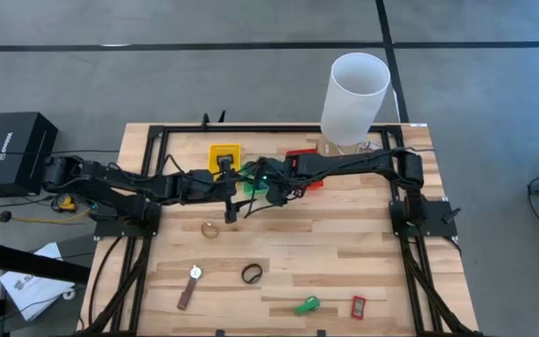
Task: Pick & Place Office items
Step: Put the blue hourglass into the green basket, then put the green wrist watch into the red basket
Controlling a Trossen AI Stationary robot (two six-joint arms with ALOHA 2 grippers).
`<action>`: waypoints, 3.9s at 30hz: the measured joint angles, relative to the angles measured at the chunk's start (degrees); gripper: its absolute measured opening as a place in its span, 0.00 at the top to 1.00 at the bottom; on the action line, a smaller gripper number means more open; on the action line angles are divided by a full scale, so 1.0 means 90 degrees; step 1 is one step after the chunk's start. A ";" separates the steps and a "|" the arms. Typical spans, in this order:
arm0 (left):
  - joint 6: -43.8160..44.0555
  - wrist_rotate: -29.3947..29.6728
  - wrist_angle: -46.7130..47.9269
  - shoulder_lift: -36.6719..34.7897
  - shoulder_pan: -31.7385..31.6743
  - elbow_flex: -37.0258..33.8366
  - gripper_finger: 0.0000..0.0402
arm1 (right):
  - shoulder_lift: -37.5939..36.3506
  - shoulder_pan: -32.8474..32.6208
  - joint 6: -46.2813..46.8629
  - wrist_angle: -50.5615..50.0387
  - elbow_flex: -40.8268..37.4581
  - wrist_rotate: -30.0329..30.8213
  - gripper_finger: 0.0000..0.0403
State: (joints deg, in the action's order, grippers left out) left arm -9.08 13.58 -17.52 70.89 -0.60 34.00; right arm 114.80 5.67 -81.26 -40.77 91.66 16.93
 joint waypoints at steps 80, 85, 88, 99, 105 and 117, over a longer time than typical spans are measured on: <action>0.0087 0.0002 -0.0007 -0.0002 0.0000 -0.0005 0.32 | -0.2346 -0.1316 0.9335 -0.3491 -0.1211 0.1409 0.63; 0.0087 0.0002 -0.0021 -0.0002 0.0000 -0.0005 0.32 | -0.3611 -0.1806 1.0174 -0.2337 -0.2654 0.1236 0.63; 0.0090 0.0002 -0.0025 -0.0002 0.0000 -0.0005 0.32 | -0.4192 -0.2157 1.0615 -0.1570 -0.3339 0.0648 0.63; 0.0596 0.0002 -0.0053 -0.0002 0.0000 -0.0005 0.32 | -0.4808 -0.3264 1.0818 0.2385 -0.5294 -0.0443 0.63; 0.0596 0.0002 -0.0068 -0.0002 0.0000 -0.0005 0.32 | -0.4109 -0.3302 1.0858 0.2665 -0.5418 -0.0561 0.63; 0.0546 0.0002 -0.0070 -0.0002 0.0000 -0.0005 0.32 | -0.2843 -0.2814 1.0795 0.3311 -0.5405 -0.1265 0.63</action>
State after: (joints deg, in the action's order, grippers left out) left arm -4.16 13.61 -18.15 70.87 -0.60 33.95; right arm 89.22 -19.65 15.90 -10.97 43.01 5.54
